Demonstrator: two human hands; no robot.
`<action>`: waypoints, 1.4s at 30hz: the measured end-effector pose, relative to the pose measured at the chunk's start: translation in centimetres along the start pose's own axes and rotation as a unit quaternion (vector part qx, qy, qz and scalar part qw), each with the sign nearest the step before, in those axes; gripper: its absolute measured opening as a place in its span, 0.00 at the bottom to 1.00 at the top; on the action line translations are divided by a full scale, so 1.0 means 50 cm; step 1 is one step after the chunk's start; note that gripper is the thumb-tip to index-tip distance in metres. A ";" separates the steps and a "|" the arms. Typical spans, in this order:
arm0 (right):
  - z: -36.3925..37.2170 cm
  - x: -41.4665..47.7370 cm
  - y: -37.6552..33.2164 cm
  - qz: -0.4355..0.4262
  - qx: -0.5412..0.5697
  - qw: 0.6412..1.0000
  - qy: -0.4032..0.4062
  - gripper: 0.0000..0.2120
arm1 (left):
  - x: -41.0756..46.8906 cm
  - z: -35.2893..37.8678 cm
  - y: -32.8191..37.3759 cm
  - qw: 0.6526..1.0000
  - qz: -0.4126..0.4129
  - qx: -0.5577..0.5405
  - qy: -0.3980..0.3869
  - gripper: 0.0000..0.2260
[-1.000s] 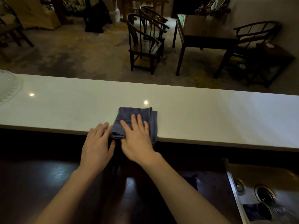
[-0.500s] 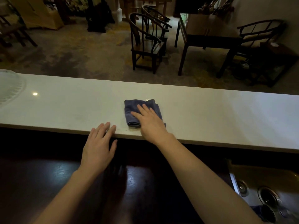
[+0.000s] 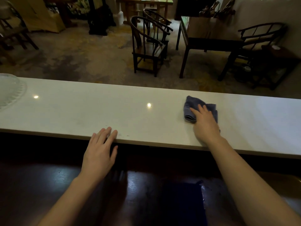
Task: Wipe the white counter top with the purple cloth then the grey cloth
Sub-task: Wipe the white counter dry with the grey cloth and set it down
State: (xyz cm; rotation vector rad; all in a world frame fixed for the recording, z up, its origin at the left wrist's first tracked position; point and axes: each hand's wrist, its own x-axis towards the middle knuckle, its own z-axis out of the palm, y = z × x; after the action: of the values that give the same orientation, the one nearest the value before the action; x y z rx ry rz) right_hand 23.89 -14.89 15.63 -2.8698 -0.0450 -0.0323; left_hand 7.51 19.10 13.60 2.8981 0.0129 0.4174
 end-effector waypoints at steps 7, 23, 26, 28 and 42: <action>-0.010 0.039 0.050 0.085 -0.015 0.994 0.067 0.27 | 0.000 -0.002 -0.004 1.000 0.001 -0.017 -0.013 0.23; 0.083 0.085 -0.271 -0.115 0.058 0.991 -0.033 0.25 | 0.002 -0.001 -0.004 0.999 -0.003 -0.019 -0.027 0.30; 0.098 0.054 -0.338 -0.194 0.068 0.977 -0.063 0.26 | 0.002 -0.001 -0.002 1.000 -0.005 -0.019 -0.024 0.28; 0.107 0.024 -0.375 -0.247 0.069 0.963 -0.085 0.26 | 0.002 -0.001 0.000 0.999 -0.008 -0.019 -0.026 0.27; 0.108 -0.134 -0.304 -0.368 0.072 0.924 -0.077 0.30 | 0.004 -0.007 0.007 0.999 -0.017 -0.030 -0.032 0.32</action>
State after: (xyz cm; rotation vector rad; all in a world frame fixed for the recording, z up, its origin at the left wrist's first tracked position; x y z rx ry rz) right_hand 16.77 1.02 14.30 -2.5305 -1.0967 0.0473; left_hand 7.61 18.84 14.06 2.8463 0.0375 0.3138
